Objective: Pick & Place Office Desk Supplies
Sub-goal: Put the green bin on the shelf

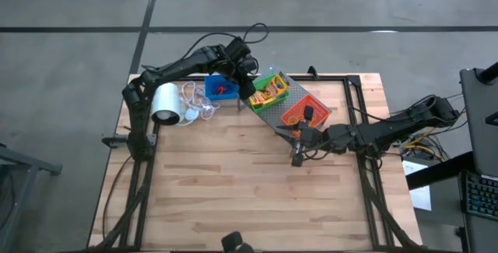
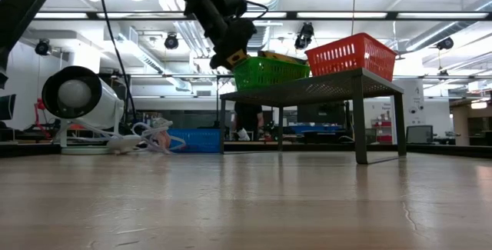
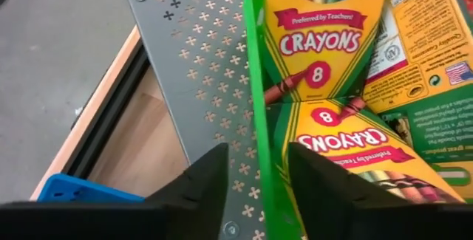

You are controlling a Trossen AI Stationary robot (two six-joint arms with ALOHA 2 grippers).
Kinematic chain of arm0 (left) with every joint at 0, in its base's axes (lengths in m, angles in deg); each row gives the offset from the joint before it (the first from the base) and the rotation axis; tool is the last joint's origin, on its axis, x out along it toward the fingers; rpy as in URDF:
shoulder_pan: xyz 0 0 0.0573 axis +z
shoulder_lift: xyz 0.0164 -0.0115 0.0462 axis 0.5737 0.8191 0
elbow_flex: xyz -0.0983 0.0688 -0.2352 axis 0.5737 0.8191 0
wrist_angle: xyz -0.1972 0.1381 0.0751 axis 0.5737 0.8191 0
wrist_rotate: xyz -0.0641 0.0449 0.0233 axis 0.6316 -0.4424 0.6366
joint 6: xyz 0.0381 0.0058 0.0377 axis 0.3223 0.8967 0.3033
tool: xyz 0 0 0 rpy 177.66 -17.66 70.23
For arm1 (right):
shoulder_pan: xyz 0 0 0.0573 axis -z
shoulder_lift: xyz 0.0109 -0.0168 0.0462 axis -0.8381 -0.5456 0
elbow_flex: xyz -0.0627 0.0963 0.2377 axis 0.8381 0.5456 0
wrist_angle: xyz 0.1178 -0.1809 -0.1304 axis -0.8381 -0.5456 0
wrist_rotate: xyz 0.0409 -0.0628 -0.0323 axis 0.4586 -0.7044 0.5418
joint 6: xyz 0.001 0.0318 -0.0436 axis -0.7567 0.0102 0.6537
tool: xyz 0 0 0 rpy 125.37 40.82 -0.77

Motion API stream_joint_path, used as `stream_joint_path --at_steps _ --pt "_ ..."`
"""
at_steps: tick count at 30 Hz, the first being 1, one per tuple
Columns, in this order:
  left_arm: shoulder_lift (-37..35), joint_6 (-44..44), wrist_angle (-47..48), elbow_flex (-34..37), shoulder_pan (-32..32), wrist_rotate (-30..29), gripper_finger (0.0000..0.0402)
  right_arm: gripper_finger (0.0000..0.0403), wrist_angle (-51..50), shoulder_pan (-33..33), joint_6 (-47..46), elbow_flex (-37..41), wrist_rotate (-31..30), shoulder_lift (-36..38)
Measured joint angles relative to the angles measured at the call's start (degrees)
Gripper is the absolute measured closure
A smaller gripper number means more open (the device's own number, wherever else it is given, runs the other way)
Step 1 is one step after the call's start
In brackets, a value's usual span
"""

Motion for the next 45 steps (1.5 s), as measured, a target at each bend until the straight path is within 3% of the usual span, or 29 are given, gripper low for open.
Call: stream_joint_path --at_steps 7,18,25,45 --pt "0.0 0.0 0.0 0.0 -1.5 0.0 0.0318 0.0334 0.0 0.0 0.0 0.0 0.0 0.0" --pt "0.0 -1.5 -0.1 0.0 -3.3 0.0 0.0387 0.0322 0.0 0.0 0.0 0.0 0.0 0.0" --pt "0.0 -4.4 -1.3 0.0 -4.5 0.3 0.0377 0.0326 0.0 0.0 0.0 0.0 0.0 0.0" --pt "0.0 -25.1 -11.9 2.8 -4.8 3.2 0.0375 0.0323 0.0 0.0 0.0 0.0 0.0 0.0"
